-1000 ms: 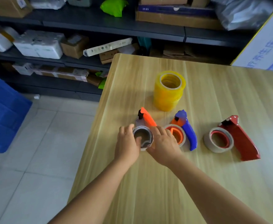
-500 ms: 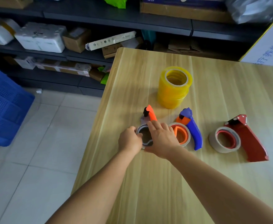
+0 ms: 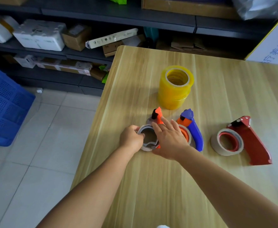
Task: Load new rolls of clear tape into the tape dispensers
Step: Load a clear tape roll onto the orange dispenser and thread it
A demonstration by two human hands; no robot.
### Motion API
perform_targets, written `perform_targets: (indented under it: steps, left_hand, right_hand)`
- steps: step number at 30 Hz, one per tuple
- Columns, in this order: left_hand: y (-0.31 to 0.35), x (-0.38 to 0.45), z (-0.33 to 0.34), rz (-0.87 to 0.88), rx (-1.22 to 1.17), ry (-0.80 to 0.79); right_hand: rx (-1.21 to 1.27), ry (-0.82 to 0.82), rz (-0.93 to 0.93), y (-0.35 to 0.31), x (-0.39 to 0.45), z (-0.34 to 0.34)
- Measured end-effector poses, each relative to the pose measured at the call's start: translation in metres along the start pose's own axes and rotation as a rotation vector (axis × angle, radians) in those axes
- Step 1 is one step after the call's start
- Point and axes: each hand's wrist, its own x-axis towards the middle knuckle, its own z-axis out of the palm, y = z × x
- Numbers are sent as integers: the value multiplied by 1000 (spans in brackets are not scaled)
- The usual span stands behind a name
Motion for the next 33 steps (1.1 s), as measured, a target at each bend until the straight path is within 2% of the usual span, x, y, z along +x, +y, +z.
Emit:
perform_targets:
  steps: [4, 8, 10, 14, 21, 28, 33]
  left_hand:
    - [3, 1, -3, 10, 7, -8]
    - [2, -5, -9, 8, -107, -273]
    - [-1, -7, -7, 22, -91, -316]
    - [-6, -9, -2, 64, 10, -234]
    - [-8, -10, 3, 77, 113, -187]
    - [6, -11, 3, -1, 49, -118]
    - [7, -12, -1, 54, -9, -153]
  right_hand:
    - [42, 68, 32, 2, 0, -1]
    - [13, 88, 44, 2, -1, -5]
    - [-6, 93, 43, -1, -1, -6]
    - [-33, 62, 43, -6, -2, -7]
    - [29, 39, 79, -11, -5, -3]
    - [29, 17, 99, -12, -2, -17]
    - [43, 44, 99, -11, -1, -23]
